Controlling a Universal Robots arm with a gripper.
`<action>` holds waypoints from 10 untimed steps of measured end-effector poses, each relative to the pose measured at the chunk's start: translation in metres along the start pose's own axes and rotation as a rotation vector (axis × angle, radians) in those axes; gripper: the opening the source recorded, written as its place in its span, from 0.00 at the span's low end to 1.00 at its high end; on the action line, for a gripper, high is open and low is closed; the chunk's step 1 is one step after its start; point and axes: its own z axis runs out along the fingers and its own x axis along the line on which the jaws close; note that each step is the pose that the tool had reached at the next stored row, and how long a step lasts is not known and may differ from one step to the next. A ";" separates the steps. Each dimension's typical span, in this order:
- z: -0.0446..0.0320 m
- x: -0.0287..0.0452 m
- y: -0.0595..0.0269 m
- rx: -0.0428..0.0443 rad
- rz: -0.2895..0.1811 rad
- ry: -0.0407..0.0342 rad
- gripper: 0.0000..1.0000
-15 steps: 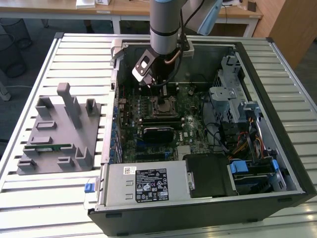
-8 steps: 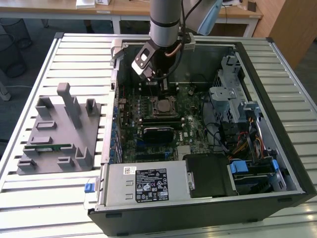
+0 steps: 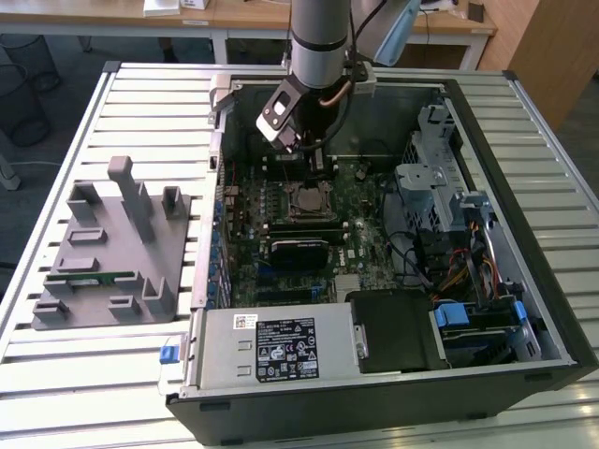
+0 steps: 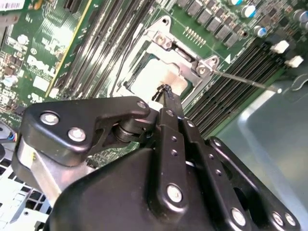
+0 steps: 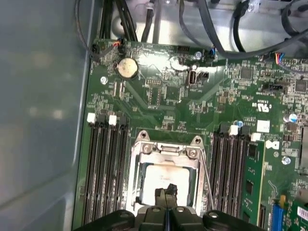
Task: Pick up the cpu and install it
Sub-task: 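Close the cpu cover, then install the first cpu locking lever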
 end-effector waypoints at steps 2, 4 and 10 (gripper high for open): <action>0.0001 -0.0002 0.0023 -0.0001 0.000 0.0000 0.11; 0.0001 -0.0003 0.0041 -0.0001 0.000 0.0001 0.11; 0.0001 -0.0005 0.0056 0.0000 0.000 0.0000 0.11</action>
